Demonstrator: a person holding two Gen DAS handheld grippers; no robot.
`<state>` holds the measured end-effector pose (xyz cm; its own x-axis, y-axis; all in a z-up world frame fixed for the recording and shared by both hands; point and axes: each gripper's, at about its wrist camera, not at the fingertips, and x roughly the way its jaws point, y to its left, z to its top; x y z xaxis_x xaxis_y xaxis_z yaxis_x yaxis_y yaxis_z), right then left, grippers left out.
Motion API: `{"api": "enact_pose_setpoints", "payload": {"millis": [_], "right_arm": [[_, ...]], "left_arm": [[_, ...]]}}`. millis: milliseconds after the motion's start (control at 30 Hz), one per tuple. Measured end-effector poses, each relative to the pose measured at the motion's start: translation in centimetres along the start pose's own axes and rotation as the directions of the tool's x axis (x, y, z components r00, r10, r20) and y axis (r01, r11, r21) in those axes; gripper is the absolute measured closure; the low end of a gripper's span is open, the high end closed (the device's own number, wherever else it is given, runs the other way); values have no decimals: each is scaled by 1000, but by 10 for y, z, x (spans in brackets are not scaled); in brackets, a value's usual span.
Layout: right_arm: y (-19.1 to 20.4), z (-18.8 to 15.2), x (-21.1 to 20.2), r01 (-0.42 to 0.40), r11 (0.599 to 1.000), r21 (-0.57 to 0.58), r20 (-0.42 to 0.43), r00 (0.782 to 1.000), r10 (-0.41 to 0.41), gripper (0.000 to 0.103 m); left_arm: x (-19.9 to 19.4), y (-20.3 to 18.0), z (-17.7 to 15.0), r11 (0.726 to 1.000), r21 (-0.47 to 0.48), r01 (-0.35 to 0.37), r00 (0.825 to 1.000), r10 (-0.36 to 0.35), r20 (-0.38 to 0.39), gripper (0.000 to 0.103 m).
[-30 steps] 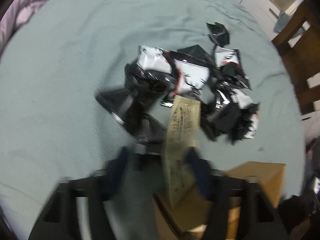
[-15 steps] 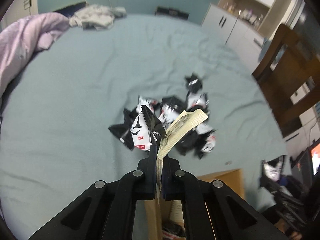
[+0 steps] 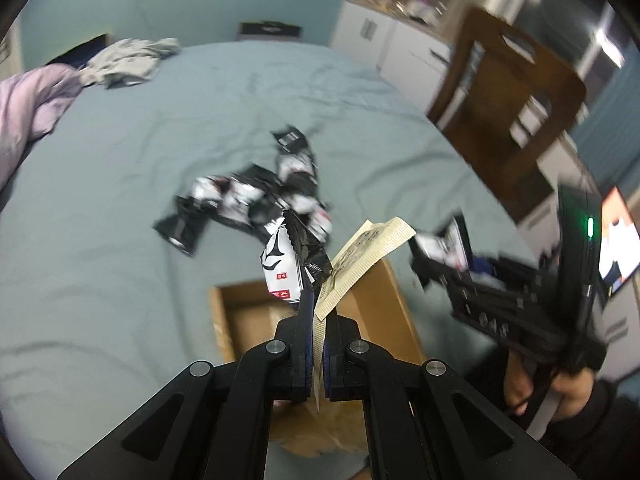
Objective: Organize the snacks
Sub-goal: 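Drop the beige sachet into the box from the left gripper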
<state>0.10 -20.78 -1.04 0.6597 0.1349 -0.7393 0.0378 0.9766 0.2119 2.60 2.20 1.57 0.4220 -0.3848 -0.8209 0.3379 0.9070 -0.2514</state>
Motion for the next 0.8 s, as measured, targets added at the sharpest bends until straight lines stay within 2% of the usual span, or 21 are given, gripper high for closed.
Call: {"api": "enact_pose_setpoints", "payload": {"millis": [133, 367, 500, 600, 667, 733, 767, 800], "right_arm": [[-2, 1, -2, -5, 1000, 11, 6, 1000, 5, 64], [-6, 1, 1, -8, 1000, 30, -1, 1000, 8, 64], [-5, 1, 1, -4, 1000, 22, -5, 1000, 5, 64], [-4, 1, 0, -5, 1000, 19, -2, 1000, 5, 64], [-5, 1, 1, -5, 1000, 18, -4, 1000, 5, 64], [-5, 1, 1, -4, 1000, 21, -6, 1000, 5, 64], [-5, 1, 0, -4, 1000, 23, -5, 1000, 4, 64], [-6, 1, 0, -5, 1000, 25, -5, 1000, 5, 64]], "left_arm": [[27, -25, -11, 997, 79, -10, 996, 17, -83, 100], [70, -36, -37, 994, 107, -19, 975, 42, -219, 100], [79, -30, -43, 994, 101, -46, 966, 70, -251, 99], [79, -25, -43, 993, 92, -73, 963, 94, -254, 95], [76, -22, -43, 991, 88, -103, 959, 122, -254, 83], [68, -22, -39, 989, 89, -117, 963, 135, -232, 62], [61, -21, -37, 988, 88, -125, 968, 141, -210, 56], [56, -19, -33, 988, 87, -131, 971, 145, -191, 45]]}}
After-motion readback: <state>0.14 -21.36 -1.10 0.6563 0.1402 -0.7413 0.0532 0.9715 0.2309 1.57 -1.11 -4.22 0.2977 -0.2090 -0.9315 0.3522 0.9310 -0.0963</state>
